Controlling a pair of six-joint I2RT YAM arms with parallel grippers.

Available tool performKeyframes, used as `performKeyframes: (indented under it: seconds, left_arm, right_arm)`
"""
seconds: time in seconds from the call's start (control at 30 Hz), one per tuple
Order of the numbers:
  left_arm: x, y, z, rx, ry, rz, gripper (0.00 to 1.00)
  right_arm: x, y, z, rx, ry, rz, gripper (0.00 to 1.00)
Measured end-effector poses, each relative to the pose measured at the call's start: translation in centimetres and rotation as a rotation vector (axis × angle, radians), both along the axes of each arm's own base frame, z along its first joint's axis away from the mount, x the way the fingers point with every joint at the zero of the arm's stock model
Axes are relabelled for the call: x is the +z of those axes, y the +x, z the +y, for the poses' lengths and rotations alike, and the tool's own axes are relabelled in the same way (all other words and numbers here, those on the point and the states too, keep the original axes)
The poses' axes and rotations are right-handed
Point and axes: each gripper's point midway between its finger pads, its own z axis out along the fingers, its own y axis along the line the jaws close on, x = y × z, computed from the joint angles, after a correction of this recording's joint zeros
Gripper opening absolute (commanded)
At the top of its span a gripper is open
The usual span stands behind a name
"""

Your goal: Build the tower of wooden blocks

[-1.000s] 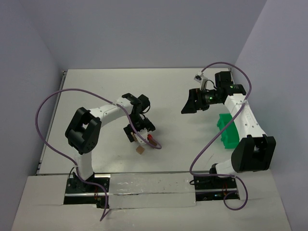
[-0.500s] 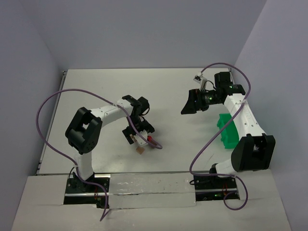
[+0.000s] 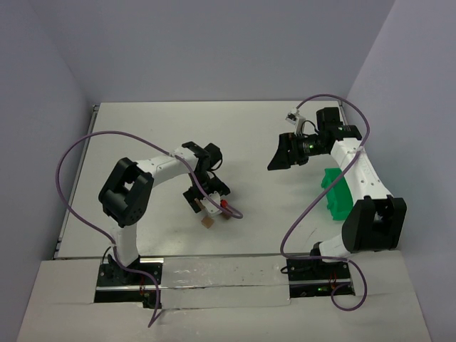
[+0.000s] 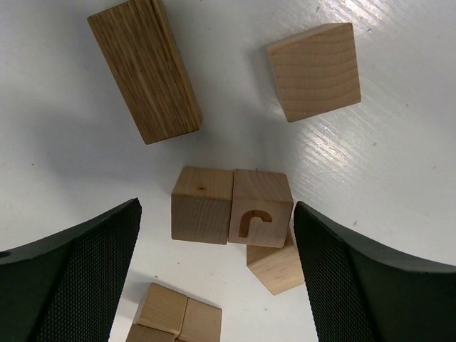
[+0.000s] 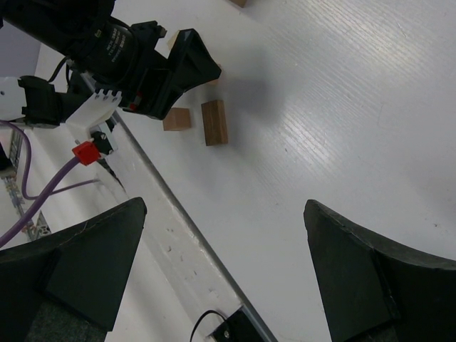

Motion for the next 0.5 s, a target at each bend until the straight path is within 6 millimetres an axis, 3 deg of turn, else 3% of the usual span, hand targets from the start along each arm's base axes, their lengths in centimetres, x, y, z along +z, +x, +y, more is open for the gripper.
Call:
performKeyframes:
  seconds: [0.5]
  left_arm:
    - [-1.3,-0.2,0.4,0.023,0.016,0.01,0.82]
  right_arm:
    - [-0.3,0.1,0.1,0.004,0.008,0.015,1.0]
